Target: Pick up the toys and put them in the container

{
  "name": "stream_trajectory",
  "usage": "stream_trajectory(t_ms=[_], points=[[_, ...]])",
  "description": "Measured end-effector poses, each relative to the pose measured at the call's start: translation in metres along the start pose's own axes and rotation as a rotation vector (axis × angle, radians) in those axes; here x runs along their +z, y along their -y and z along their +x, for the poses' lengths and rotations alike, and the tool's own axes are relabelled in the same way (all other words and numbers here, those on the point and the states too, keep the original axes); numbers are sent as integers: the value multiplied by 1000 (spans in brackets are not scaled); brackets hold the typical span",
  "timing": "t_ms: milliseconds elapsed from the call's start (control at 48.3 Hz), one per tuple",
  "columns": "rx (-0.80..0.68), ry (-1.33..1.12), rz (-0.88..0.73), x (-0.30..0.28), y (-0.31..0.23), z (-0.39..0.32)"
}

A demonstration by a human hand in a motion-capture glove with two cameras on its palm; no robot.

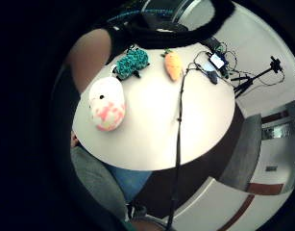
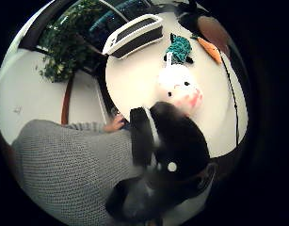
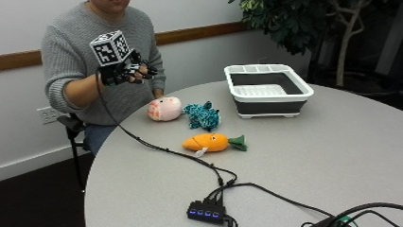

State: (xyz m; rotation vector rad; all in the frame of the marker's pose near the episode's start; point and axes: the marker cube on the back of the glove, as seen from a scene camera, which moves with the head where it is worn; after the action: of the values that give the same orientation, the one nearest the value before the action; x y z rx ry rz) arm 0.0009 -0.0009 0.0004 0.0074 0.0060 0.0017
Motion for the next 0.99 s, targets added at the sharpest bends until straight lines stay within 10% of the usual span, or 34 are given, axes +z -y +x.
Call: stream_trajectory(t_ms=[994], points=[[-121,-13,-80,37,90,-32]])
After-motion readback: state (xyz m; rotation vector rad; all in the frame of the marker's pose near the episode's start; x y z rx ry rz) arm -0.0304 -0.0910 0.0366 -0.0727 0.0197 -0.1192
